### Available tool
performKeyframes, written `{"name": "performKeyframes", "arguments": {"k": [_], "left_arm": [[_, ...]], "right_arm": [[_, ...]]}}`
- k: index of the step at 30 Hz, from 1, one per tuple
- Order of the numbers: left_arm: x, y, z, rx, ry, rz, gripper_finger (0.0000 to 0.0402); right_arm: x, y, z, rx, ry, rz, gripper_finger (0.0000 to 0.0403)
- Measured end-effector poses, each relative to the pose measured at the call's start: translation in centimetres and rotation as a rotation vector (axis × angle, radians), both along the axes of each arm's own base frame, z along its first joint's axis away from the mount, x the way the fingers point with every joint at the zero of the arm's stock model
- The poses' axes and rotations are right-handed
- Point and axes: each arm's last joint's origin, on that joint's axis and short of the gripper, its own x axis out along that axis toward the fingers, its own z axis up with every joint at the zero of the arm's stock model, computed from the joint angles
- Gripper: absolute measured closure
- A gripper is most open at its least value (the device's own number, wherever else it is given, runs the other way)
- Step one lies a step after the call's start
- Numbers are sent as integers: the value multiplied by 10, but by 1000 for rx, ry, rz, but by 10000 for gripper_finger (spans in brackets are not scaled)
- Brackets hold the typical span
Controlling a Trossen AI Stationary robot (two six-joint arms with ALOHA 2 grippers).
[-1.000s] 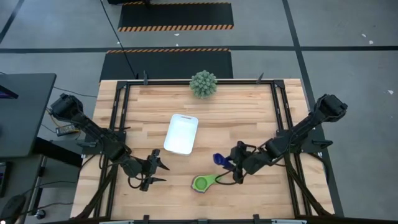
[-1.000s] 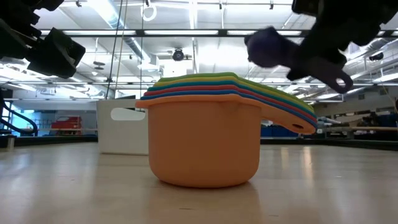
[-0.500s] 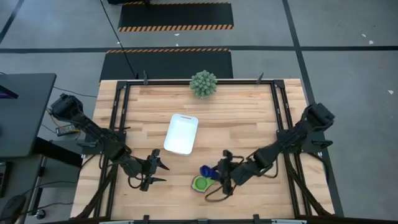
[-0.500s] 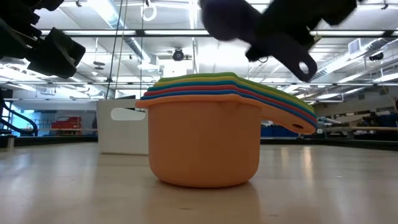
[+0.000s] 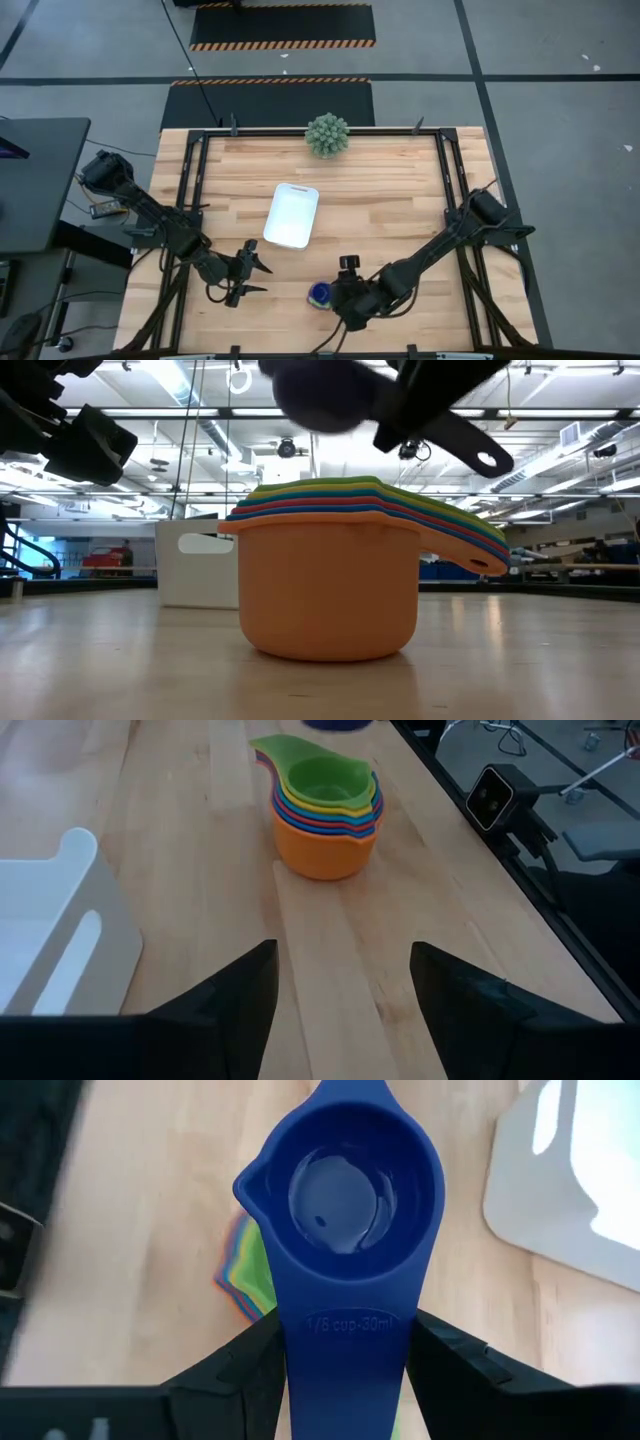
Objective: Nest measuring cups in basket
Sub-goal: Stack the dark blue measuring cup into the green measuring cup
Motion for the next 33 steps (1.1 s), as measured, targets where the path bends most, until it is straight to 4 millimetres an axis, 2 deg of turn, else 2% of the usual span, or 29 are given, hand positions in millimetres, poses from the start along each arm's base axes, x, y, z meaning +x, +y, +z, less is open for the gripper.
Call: {"name": "performKeyframes", "arguments": {"k": [9,19,33], "left_arm": [[1,1,0,4,-9,17,169],[1,1,1,12,-21,41,169],[1,1,1,-3,-16,49,169]], "right_arm": [[10,9,-2,-77,194,88,209],[18,0,0,-124,186,183,209],[22,-11,-1,-97,234,193,209]]}}
